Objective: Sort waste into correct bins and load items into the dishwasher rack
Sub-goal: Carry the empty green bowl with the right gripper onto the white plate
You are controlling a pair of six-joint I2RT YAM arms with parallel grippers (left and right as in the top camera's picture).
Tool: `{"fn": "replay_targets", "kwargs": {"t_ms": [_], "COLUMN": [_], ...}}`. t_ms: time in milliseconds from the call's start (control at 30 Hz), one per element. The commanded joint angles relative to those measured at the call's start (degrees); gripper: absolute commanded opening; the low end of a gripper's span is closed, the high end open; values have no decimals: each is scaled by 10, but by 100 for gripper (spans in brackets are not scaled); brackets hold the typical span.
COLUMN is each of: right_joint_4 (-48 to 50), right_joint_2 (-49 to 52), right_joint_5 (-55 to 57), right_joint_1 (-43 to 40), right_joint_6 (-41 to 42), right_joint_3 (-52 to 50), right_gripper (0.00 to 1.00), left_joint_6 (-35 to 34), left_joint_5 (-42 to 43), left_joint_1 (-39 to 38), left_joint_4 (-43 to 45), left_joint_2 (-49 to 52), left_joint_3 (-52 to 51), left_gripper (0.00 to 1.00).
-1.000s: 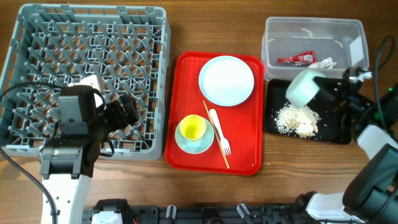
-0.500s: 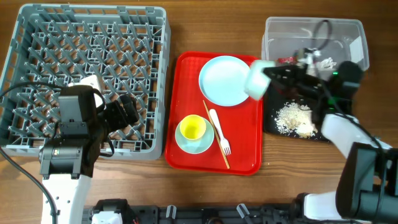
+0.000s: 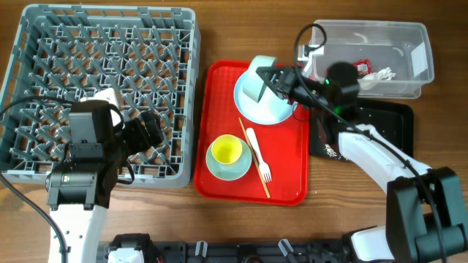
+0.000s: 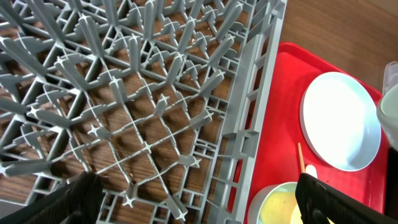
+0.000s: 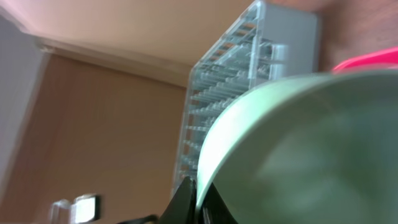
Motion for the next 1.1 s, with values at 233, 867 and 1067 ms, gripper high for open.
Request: {"fn": "replay_targets", "kwargs": {"t_ms": [233, 867, 1067], "right_joint_4": [-437, -533, -523], "right_joint_2": [-3, 135, 158], "right_joint_5": [136, 417, 417], "right_joint_1": [19, 151, 154], "right_joint_6": [-392, -596, -571], "right_joint_3": [213, 213, 213], "right_gripper": [4, 4, 4], "left_joint_6": [-3, -3, -3], "left_joint_5": [-6, -6, -6], "left_joint_1": [2, 2, 2], "left_joint_4": [0, -1, -1], "left_joint_2": [1, 1, 1], "left_joint_3": [11, 11, 11], "left_gripper": [100, 100, 100]}}
